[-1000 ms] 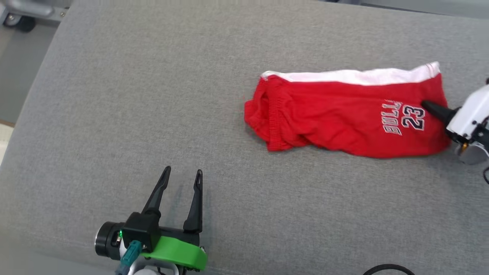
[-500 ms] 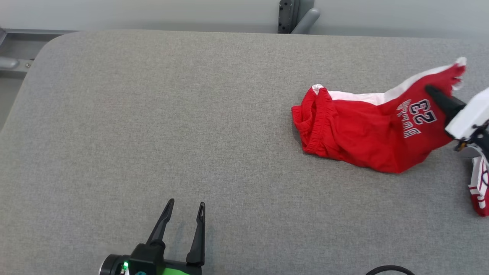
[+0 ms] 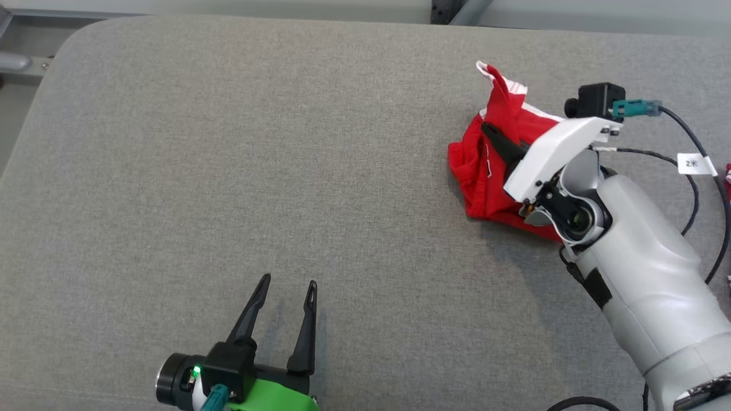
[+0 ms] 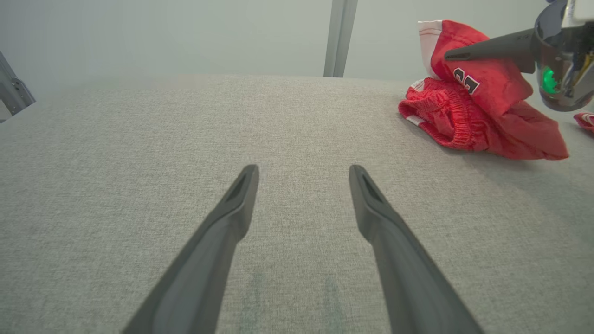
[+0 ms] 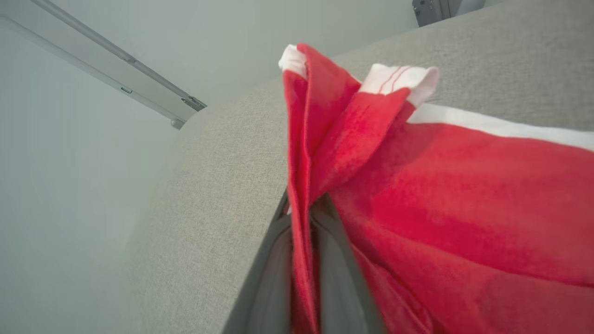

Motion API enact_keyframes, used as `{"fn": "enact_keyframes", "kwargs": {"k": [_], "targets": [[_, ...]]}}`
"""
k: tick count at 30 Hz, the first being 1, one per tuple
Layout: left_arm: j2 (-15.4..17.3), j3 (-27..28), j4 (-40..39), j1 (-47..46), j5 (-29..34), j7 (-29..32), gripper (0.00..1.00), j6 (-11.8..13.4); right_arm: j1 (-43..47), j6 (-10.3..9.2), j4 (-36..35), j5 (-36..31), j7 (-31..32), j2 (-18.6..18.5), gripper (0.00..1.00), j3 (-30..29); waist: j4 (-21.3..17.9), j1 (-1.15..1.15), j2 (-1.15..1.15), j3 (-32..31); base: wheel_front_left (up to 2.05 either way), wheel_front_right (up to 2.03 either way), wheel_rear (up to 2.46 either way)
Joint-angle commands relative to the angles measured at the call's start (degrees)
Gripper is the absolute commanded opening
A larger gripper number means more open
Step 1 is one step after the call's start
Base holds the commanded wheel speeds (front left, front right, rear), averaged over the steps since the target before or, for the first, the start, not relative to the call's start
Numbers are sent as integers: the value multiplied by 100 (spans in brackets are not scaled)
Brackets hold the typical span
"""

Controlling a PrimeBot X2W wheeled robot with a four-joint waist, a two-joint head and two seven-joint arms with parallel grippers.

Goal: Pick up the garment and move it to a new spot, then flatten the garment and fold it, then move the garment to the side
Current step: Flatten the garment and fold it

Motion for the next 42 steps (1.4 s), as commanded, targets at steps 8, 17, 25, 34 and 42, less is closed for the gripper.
{"fn": "enact_keyframes", "kwargs": {"k": [8,17,25,34,42], "targets": [[-76,15,155,-24,70,-27,100,-102,-414,1,775,-670,-141,448,100,-108,174,0,0,166,0,0,0],[-100,281,139,292,5,-27,100,-81,262,-1,-802,-952,-713,2,100,40,-49,0,0,-92,0,0,0],[-111,296,42,319,17,-26,100,-131,1322,1,-1350,-2255,-1592,-535,4,-817,-184,0,0,-52,0,0,0],[-116,218,32,278,-1,-26,100,-93,1767,0,-954,-3040,-2545,-60,0,-1013,-168,0,0,47,0,0,0],[-117,117,69,17,42,-27,100,-152,1108,-1,23,-3629,-2770,255,0,-761,56,0,0,283,0,0,0]]}}
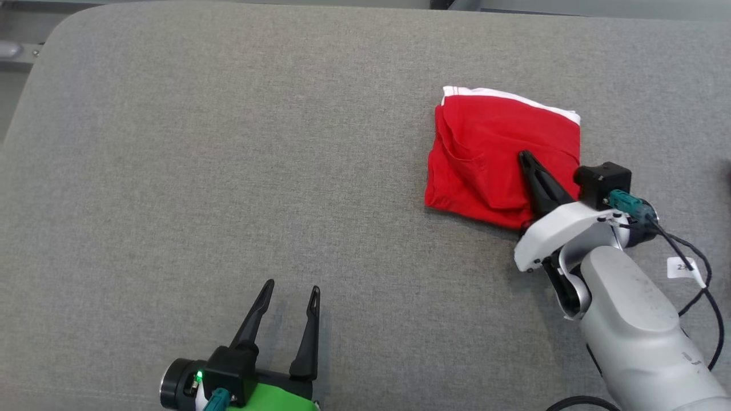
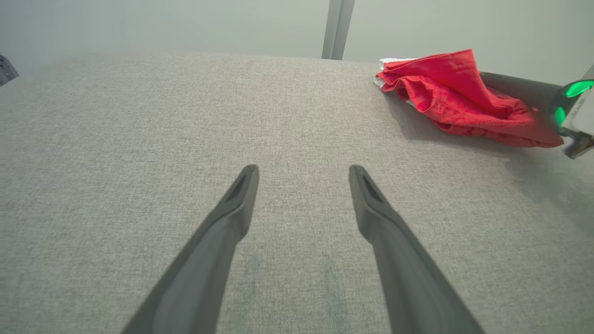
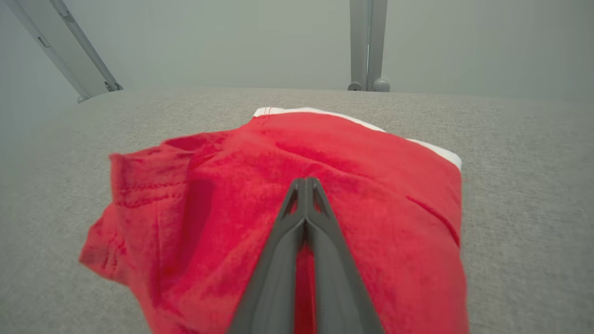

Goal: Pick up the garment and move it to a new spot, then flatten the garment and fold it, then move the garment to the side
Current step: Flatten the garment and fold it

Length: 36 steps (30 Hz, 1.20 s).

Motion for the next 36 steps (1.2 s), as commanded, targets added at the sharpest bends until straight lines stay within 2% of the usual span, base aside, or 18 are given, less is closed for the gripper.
{"fn": "enact_keyframes", "kwargs": {"k": [1,4,10,15,18,19,20,21,29,36], "targets": [[0,19,5,-94,19,-28,100,7,-90,-3,103,-18,-34,64,0,58,116,0,0,76,0,0,0],[-1,43,27,-109,-7,-28,100,25,-205,-3,336,-81,-47,180,0,367,225,0,0,63,0,0,0],[-1,46,42,-2,-90,-27,100,71,-78,-3,317,34,-48,329,0,1073,306,0,0,-53,0,0,0],[-1,88,11,114,-158,-28,100,135,127,-3,251,188,-49,390,0,1522,206,0,0,-286,0,0,0],[0,173,7,180,-168,-28,100,162,340,-3,-56,245,-50,352,0,1593,81,0,0,-533,0,0,0],[1,228,-7,213,-166,-27,100,168,447,-3,-241,215,-50,323,20,1524,23,0,0,-614,0,0,0],[0,276,-13,249,-136,-27,100,151,572,-3,-446,136,-49,287,49,1451,-46,0,0,-707,0,0,0],[0,336,-22,285,-102,-28,100,127,753,-3,-656,69,-49,254,100,1298,-106,0,0,-803,0,0,0],[4,990,-94,608,-59,-27,100,73,2369,-3,-2217,-864,-46,-14,100,134,-610,0,0,-1469,0,0,0],[30,1355,93,786,191,-27,100,-47,3679,-5,-3097,-1315,-46,-32,100,-1375,-772,0,0,-1740,0,0,0]]}}
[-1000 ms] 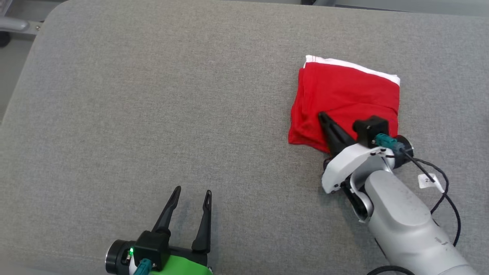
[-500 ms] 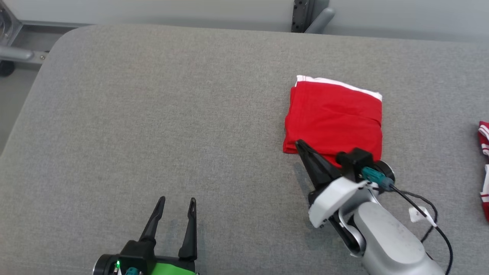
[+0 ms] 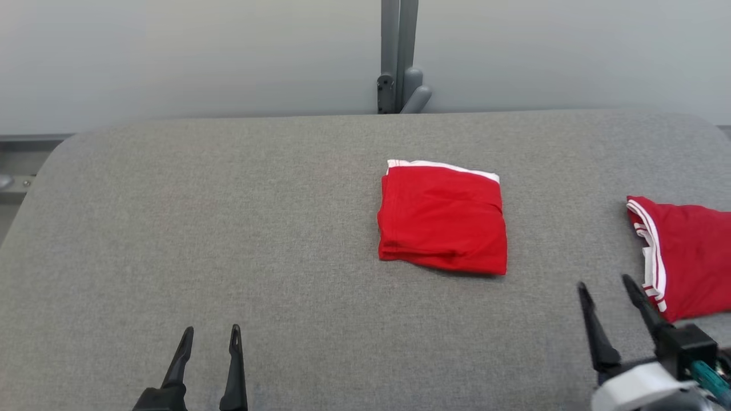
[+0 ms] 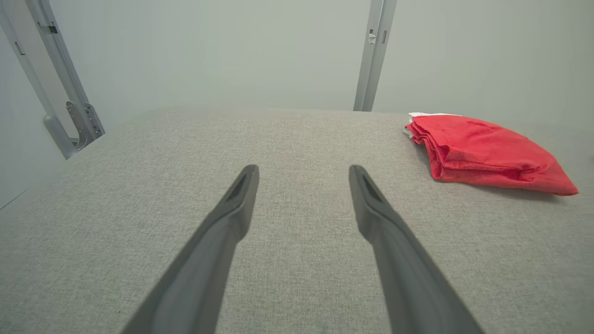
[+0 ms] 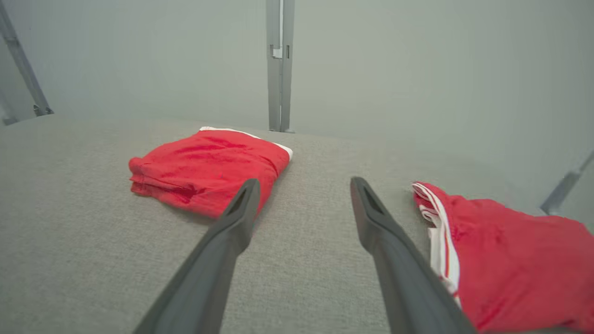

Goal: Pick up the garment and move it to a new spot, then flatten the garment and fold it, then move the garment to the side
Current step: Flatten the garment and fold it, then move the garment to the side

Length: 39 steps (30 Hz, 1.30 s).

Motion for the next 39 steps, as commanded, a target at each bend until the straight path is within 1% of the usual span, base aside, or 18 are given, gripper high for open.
{"fn": "enact_keyframes", "kwargs": {"k": [1,3,6,10,12,18,24,35,37,39], "targets": [[18,49,68,115,78,-26,100,-39,308,-9,-50,-156,-15,39,100,-272,-193,0,0,-256,0,0,0],[11,81,107,139,104,-22,100,-72,553,-8,-95,-295,-15,149,100,-673,-193,0,0,-291,0,0,0],[1,132,111,200,76,-22,100,-178,805,-9,-103,-420,-15,275,100,-1045,-223,0,0,-314,0,0,0],[-3,188,149,299,55,-21,100,-361,892,-9,-83,-469,-15,450,100,-1315,-306,0,0,-298,0,0,0],[-5,235,150,329,58,-21,100,-395,885,-9,-62,-498,-15,493,100,-1371,-348,0,0,-293,0,0,0],[-7,373,135,305,25,-21,100,-463,829,-9,-83,-497,-15,600,100,-1388,-404,0,0,-270,0,0,0],[-7,336,105,284,8,-21,100,-485,640,-9,-97,-527,-15,620,100,-1228,-428,0,0,-240,0,0,0],[-8,192,155,109,-25,-21,100,-472,282,-9,68,-537,-15,476,100,-1019,-343,0,0,-168,0,0,0],[-7,170,151,107,-45,-21,100,-452,185,-10,189,-228,-15,533,100,-1111,-314,0,0,-154,0,0,0],[-8,149,128,74,-66,-22,100,-437,-59,-5,357,92,-15,584,100,-936,-294,0,0,-104,0,0,0]]}}
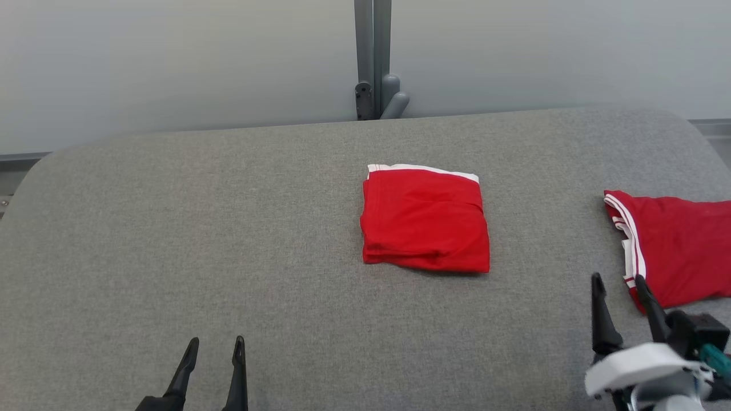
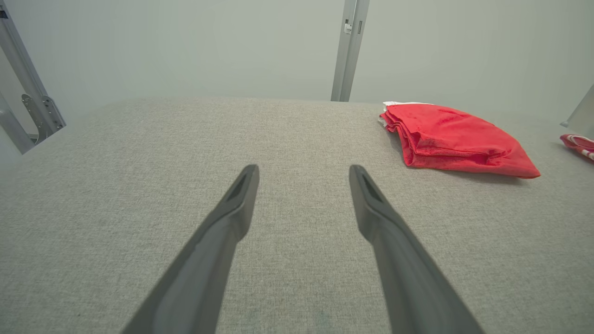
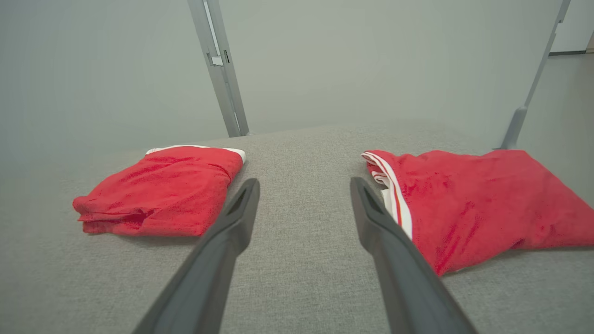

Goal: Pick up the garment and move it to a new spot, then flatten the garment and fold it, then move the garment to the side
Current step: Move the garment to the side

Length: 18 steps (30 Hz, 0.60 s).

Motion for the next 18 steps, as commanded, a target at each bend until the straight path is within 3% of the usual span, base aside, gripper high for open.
{"fn": "enact_keyframes", "kwargs": {"k": [1,3,6,10,14,18], "targets": [[4,-2,-17,-112,-31,-15,100,34,-279,-1,51,233,115,38,100,95,12,0,0,71,0,0,0],[3,-55,-46,-168,-40,-15,100,42,-738,-2,71,700,685,16,100,322,19,0,0,232,0,0,0],[3,-196,-43,-424,-36,-15,100,51,-1538,-2,35,1471,2074,-57,100,537,87,0,0,614,0,0,0],[4,-466,21,-861,-59,-15,100,76,-2527,-2,323,1836,3829,-303,100,716,285,0,0,1103,0,0,0],[6,-772,143,-1213,-194,-15,100,115,-3190,0,964,1838,4606,-396,100,686,572,0,0,1452,0,0,0],[5,-962,223,-1443,-295,-15,100,174,-3722,0,1736,1876,4815,-257,100,458,812,0,0,1680,0,0,0]]}}
